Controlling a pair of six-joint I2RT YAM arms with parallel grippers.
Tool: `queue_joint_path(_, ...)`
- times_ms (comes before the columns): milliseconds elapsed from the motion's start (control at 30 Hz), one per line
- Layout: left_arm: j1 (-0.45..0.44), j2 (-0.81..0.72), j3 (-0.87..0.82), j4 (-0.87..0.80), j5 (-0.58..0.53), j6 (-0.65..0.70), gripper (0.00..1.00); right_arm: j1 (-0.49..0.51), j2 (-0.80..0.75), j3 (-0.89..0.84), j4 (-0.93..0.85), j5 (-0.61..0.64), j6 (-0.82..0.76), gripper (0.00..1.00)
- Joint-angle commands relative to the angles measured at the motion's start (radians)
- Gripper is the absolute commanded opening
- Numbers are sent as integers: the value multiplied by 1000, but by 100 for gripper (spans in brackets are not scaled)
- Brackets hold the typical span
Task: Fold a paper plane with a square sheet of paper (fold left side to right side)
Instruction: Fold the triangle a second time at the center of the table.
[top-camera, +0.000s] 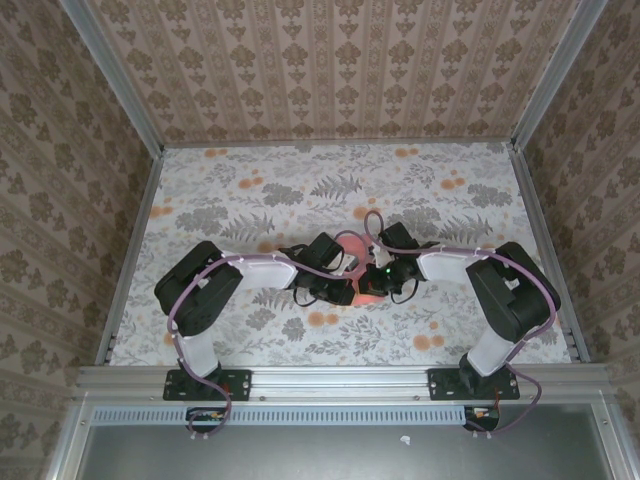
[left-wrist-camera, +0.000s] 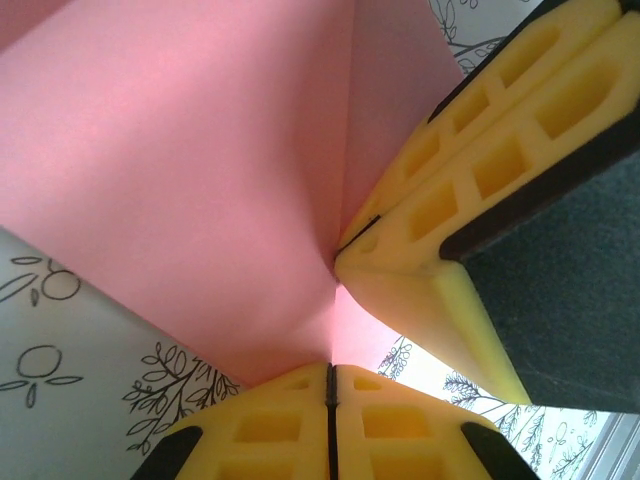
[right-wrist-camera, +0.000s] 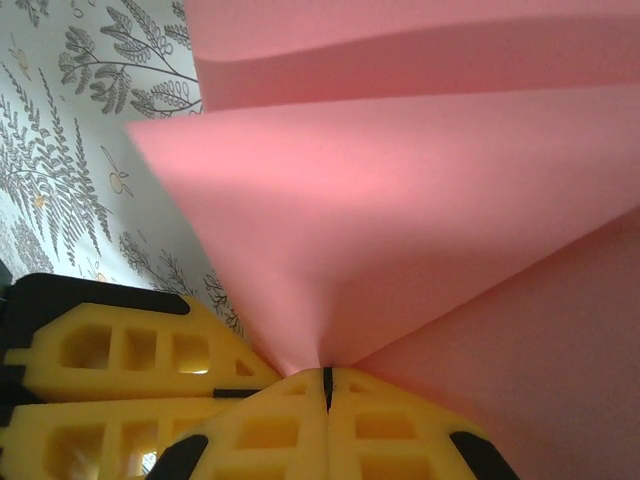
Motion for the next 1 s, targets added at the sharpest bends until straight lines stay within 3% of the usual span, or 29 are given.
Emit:
queue_joint_path(0,-2,21,-14,-109,-66,28,8,4,-28,29,-19,-10,-3,0)
queue_joint_path(433,-2,15,-13,-118,-75,31,8,9,16,43,-5,-24,-1,0)
queue_joint_path(967,-2,11,-26,-127,-82,32,8,-1,79,79,-80,96,-78,0)
